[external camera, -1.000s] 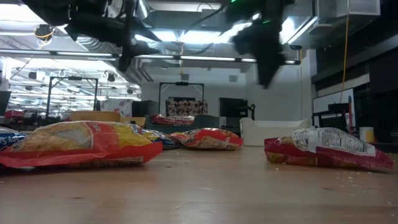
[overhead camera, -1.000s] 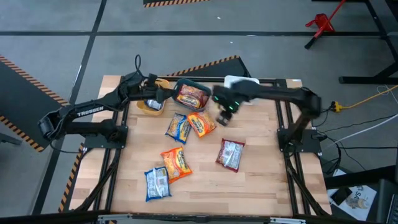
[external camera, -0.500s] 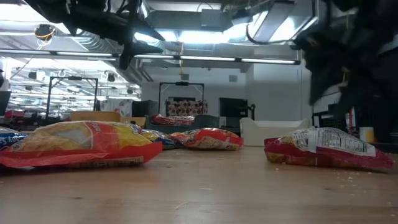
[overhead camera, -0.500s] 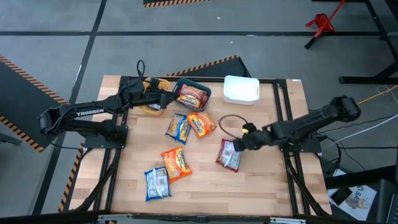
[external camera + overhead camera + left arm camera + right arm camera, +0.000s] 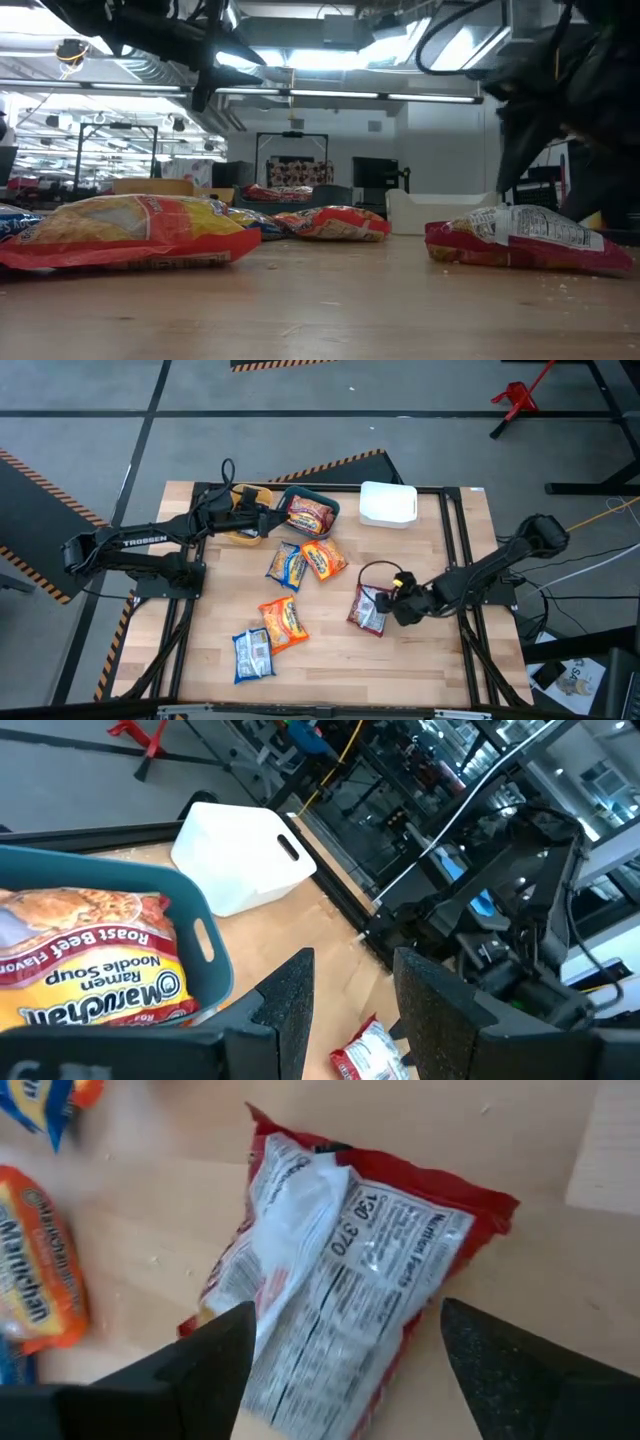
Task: Sort Maruchan noodles
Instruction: Put the red bag into the blue bin
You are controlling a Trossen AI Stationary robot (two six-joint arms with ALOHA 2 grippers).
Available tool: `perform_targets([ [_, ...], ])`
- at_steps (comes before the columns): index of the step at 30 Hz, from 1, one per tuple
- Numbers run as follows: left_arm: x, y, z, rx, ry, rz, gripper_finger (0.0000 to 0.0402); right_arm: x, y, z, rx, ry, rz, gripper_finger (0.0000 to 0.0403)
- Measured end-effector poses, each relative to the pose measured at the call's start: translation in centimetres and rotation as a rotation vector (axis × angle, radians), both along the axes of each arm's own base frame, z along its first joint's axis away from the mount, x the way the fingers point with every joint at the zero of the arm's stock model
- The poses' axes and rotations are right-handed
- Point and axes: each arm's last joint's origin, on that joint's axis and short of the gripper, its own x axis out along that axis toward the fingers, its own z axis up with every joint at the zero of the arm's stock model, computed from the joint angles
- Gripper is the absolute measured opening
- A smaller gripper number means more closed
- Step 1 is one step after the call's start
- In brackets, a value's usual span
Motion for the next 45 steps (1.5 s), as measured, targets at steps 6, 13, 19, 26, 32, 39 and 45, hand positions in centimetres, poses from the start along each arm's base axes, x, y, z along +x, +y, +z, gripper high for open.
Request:
perform_targets([
  [6,0.0,0.0,-0.2,-0.009,0.019,0.001,0.0133,1.9,0.1,-2.3,-0.001,-0.012,-0.034,0.0303],
  [13,0.0,0.0,-0.2,-0.010,0.022,0.000,0.0133,3.5,-0.1,-3.6,-0.017,-0.057,-0.035,0.0274],
  [19,0.0,-0.2,-0.2,-0.011,0.024,-0.008,0.0133,4.3,-1.1,-3.4,-0.041,-0.092,-0.003,0.0146],
  [26,0.0,-0.2,-0.2,-0.010,0.023,-0.009,0.0133,4.6,-1.1,-3.2,-0.080,-0.121,0.022,0.0013],
  [32,0.0,-0.2,-0.2,-0.016,0.021,0.000,0.0133,5.2,-0.9,-2.7,-0.123,-0.126,0.078,0.0010],
  [39,0.0,-0.2,-0.2,-0.037,0.015,0.004,0.0133,6.4,-0.6,-1.1,-0.206,-0.187,0.108,0.0002],
  [45,0.0,-0.2,-0.2,-0.038,0.015,0.003,0.0133,7.2,-0.6,-0.1,-0.241,-0.219,0.114,0.0002],
])
